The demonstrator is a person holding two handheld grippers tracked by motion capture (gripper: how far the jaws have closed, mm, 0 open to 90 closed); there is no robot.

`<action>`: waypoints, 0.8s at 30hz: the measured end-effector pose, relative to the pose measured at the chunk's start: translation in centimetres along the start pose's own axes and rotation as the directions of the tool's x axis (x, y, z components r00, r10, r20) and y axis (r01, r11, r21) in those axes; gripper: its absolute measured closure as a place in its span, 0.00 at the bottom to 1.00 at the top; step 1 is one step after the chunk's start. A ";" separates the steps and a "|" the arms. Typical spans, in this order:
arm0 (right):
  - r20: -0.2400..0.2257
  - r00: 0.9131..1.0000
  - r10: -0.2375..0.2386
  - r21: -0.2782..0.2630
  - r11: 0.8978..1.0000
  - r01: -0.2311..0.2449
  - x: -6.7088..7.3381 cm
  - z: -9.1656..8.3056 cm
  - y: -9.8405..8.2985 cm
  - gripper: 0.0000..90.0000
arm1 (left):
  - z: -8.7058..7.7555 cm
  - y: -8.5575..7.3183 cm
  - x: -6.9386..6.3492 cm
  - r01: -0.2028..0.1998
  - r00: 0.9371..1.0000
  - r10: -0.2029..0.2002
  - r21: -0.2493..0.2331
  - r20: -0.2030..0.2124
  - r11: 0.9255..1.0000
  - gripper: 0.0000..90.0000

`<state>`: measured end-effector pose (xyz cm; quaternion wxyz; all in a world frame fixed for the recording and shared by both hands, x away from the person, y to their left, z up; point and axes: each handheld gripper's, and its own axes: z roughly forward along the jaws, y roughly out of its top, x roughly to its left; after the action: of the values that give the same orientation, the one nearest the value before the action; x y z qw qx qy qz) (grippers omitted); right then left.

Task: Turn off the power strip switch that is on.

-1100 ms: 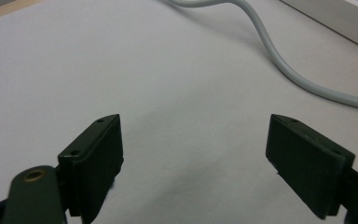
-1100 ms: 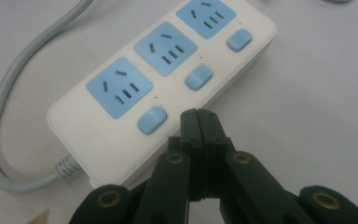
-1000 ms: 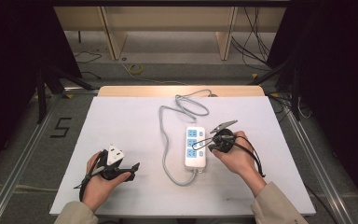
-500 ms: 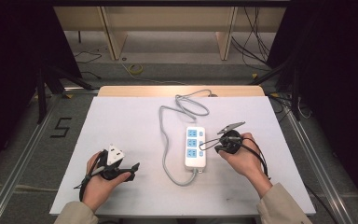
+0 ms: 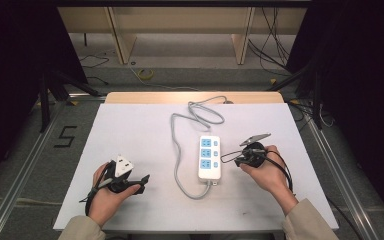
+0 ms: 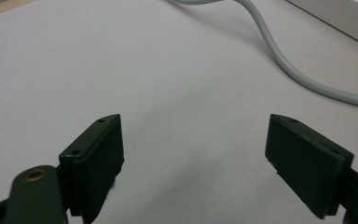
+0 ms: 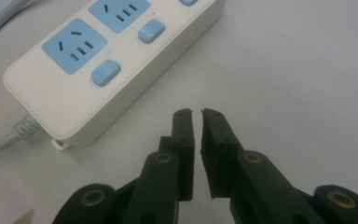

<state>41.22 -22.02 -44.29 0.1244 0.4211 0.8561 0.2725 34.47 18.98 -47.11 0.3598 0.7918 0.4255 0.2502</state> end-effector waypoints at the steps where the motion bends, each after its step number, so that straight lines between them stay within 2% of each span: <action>1: 0.000 1.000 0.002 -0.003 1.000 -0.002 -0.1 0.0 -0.1 0.91 | 0.0 0.0 0.0 0.000 1.000 0.000 0.000 -0.001 1.000 0.21; 13: -0.007 0.999 0.032 -0.037 0.999 -0.032 -0.7 -0.3 -1.2 0.79 | 0.0 -0.1 0.1 0.005 1.000 -0.005 0.008 -0.004 1.000 0.21; 24: -0.008 1.000 0.029 -0.047 0.998 -0.029 -0.8 -0.3 -1.8 0.72 | 0.1 -0.2 0.1 0.003 1.000 -0.003 0.014 -0.007 1.000 0.21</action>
<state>40.39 -23.69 -45.11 0.1275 0.4293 0.8437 0.2960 34.49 19.13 -47.29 0.3530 0.7928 0.4299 0.2493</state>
